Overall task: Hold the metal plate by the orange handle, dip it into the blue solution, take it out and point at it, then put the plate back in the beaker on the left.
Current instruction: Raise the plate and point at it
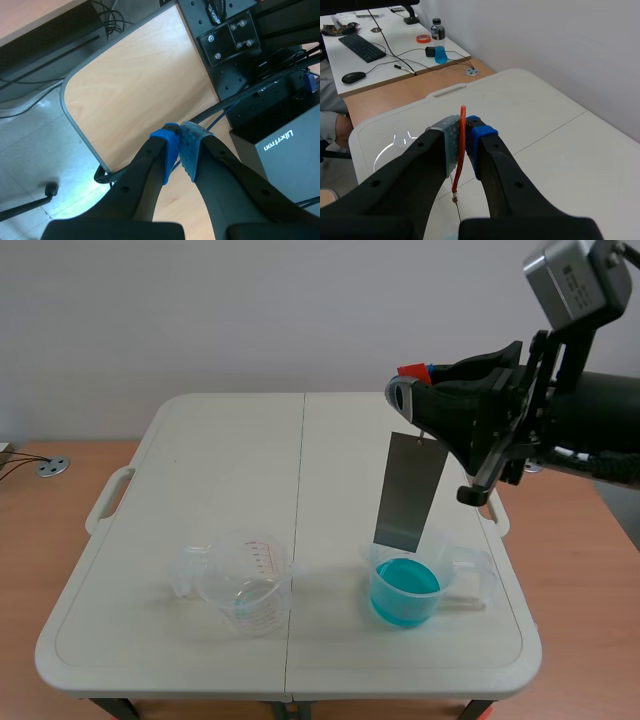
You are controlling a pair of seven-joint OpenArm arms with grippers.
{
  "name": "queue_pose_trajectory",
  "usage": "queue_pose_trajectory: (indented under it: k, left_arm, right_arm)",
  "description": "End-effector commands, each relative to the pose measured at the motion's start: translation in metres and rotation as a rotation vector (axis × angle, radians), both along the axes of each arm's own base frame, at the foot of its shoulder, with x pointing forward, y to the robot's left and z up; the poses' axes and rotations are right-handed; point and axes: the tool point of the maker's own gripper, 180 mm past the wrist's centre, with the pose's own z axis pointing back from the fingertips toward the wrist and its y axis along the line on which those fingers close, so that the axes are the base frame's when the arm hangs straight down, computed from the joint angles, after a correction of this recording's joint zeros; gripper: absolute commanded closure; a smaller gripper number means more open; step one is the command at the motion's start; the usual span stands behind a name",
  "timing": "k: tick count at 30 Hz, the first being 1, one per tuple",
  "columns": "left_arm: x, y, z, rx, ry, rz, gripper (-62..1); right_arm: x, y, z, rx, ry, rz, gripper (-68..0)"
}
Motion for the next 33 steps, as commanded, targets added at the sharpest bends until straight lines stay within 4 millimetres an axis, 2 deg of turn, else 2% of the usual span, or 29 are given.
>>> queue_pose_trajectory:
  k: [1,4,8,14,19,24,33]
  left_arm:
    - [0.004,-0.002,0.003,-0.011,-0.015,0.006,-1.5]
    - [0.013,0.002,0.005,-0.008,-0.040,0.023,-1.5]
    - [0.035,0.018,0.018,0.009,-0.112,0.069,-1.5]
    - [0.076,0.053,0.048,0.071,-0.253,0.137,-1.5]
    - [0.105,0.068,0.078,0.108,-0.382,0.140,-1.5]
    - [0.137,0.065,0.110,0.093,-0.535,0.122,-1.5]
    - [0.183,0.041,0.142,0.009,-0.681,0.046,-1.5]
  right_arm:
    - [0.000,-0.004,0.019,0.029,-0.048,0.000,-1.1]
    - [-0.005,-0.004,0.024,0.031,-0.062,-0.002,-1.1]
    - [-0.010,-0.005,0.031,0.032,-0.080,-0.003,-1.1]
    - [-0.014,-0.005,0.044,0.032,-0.118,0.000,-1.1]
    - [-0.019,-0.002,0.053,0.039,-0.137,0.022,-1.1]
    - [-0.022,0.002,0.059,0.037,-0.156,0.036,-1.1]
    - [-0.018,-0.006,0.066,0.049,-0.169,0.013,-1.1]
